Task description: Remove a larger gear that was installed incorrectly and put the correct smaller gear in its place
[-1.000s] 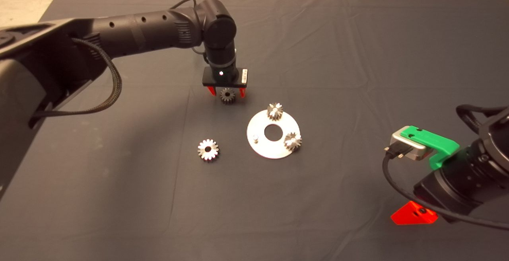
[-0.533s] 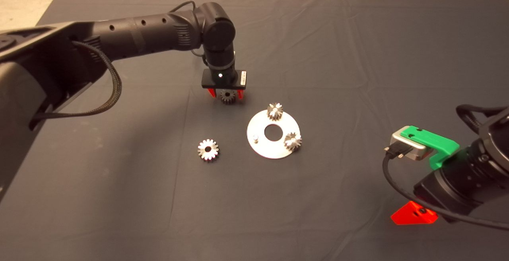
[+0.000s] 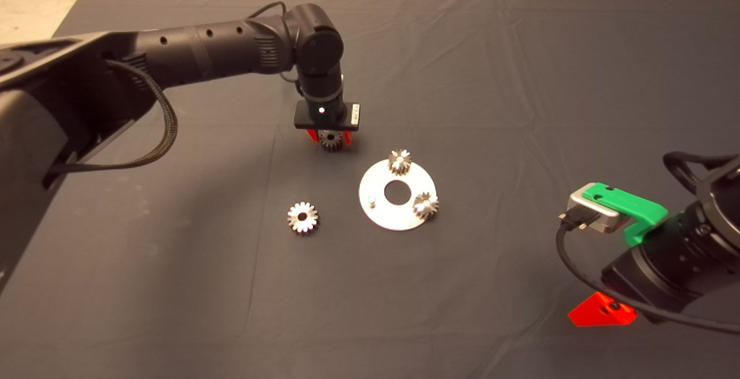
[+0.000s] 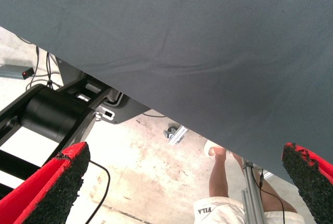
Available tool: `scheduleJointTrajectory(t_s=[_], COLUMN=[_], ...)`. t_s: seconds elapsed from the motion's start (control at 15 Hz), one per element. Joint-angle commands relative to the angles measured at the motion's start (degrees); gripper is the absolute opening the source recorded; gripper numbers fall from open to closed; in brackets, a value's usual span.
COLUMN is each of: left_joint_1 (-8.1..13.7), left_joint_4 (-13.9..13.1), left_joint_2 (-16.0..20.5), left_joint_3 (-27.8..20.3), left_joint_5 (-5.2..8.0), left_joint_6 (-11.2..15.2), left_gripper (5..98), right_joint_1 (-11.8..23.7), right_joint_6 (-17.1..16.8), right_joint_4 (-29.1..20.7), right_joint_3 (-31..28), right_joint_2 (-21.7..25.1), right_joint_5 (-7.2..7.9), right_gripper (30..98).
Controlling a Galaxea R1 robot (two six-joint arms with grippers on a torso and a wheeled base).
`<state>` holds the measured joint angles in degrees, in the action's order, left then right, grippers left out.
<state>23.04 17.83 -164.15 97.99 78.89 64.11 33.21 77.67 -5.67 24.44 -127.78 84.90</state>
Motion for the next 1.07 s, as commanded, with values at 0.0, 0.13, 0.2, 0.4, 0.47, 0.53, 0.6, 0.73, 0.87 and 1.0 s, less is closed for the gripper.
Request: scheduleJointTrajectory(t_s=[0.0, 0.13, 0.2, 0.4, 0.47, 0.53, 0.6, 0.73, 0.87, 1.0], left_joint_1=[0.6, 0.6, 0.6, 0.6, 0.6, 0.6, 0.6, 0.6, 0.6, 0.6], left_joint_4=[0.3, 0.4, 0.4, 0.4, 0.4, 0.3, 0.4, 0.4, 0.3, 0.2], left_joint_2=[-0.1, -0.1, -0.1, 0.0, 0.0, 0.0, -0.1, 0.0, 0.1, 0.4], left_joint_3=[-1.2, -1.5, -1.4, -1.3, -1.2, -1.1, -1.4, -1.4, -1.8, -3.4], left_joint_5=[0.45, 0.48, 0.57, 0.66, 0.66, 0.73, 0.66, 0.66, 0.74, 1.06], left_joint_6=[-0.3, -0.3, -0.3, -0.3, -0.3, -0.3, -0.3, -0.6, -0.9, -1.7], left_gripper=[50.0, 48.5, 45.4, 41.6, 40.9, 40.9, 40.9, 39.4, 39.3, 38.0], right_joint_1=[1.4, 1.4, 1.4, 1.4, 1.4, 1.4, 1.4, 1.4, 1.4, 1.4], right_joint_6=[-0.3, -0.3, -0.3, -0.4, -0.4, -0.4, -0.4, -0.4, -0.4, -0.4], right_joint_4=[-1.9, -1.9, -1.9, -1.9, -1.9, -1.9, -1.9, -1.9, -1.9, -1.9], right_joint_3=[-0.2, -0.2, -0.2, -0.2, -0.2, -0.2, -0.2, -0.2, -0.2, -0.2], right_joint_2=[0.1, 0.0, 0.0, -0.1, -0.1, -0.1, -0.1, -0.1, -0.1, -0.1], right_joint_5=[-0.17, -0.17, -0.17, -0.17, -0.17, -0.17, -0.17, -0.17, -0.17, -0.17], right_gripper=[97.7, 97.7, 97.7, 97.7, 97.7, 97.7, 97.7, 97.7, 97.7, 97.7])
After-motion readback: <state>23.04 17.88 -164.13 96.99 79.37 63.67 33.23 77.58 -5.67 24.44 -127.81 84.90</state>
